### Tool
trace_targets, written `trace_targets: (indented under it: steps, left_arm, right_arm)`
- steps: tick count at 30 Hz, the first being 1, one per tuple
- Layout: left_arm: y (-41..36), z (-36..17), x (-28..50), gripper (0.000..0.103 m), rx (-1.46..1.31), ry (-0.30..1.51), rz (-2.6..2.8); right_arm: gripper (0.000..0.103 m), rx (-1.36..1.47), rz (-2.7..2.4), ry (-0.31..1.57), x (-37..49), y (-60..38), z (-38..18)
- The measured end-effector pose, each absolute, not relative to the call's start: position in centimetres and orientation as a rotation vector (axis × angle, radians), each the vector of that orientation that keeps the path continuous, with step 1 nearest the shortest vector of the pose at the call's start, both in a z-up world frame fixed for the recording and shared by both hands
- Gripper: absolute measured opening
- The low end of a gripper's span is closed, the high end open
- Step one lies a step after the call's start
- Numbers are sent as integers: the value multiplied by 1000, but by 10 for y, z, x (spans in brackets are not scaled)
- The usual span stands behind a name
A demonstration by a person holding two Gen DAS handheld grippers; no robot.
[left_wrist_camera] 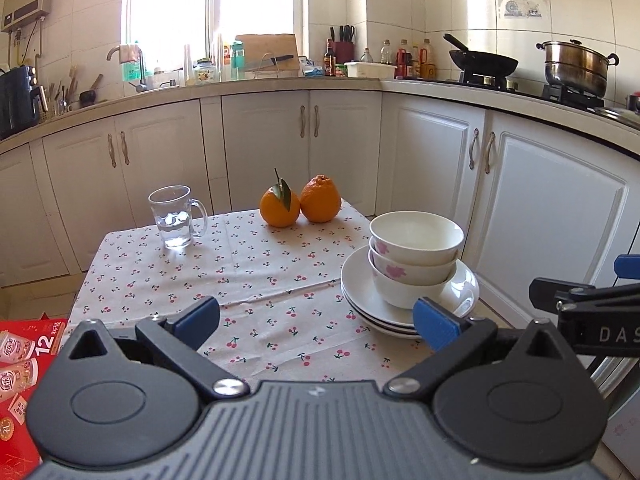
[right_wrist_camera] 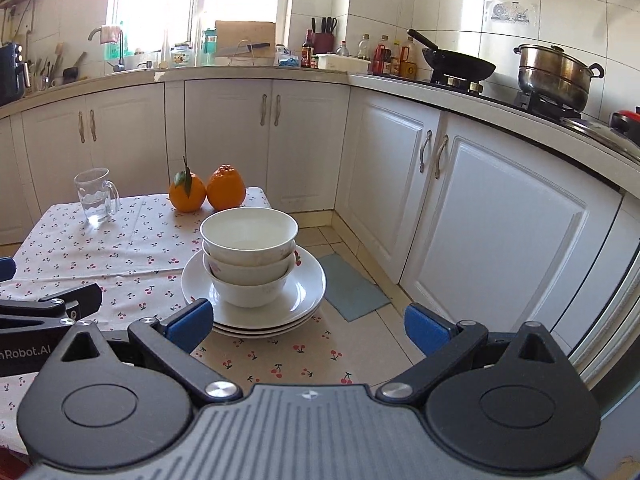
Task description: Organize plates and bowls
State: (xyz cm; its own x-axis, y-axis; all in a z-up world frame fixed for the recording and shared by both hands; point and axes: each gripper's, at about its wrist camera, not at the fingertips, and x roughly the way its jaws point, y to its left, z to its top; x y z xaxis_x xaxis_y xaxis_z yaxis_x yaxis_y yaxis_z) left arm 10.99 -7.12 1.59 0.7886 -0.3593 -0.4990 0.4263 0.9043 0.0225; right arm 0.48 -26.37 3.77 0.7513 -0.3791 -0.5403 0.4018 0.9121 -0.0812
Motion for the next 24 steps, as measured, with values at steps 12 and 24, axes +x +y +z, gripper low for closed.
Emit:
trace_targets:
  steps: [12,24]
  left_arm:
    - [-77,17,106,102,141,506,-411]
    - [-75,19,105,102,139,503,-402]
  right_arm:
    - [103,55,-414,562,2,-262,38]
    - [103,45,-414,552,2,-260,40]
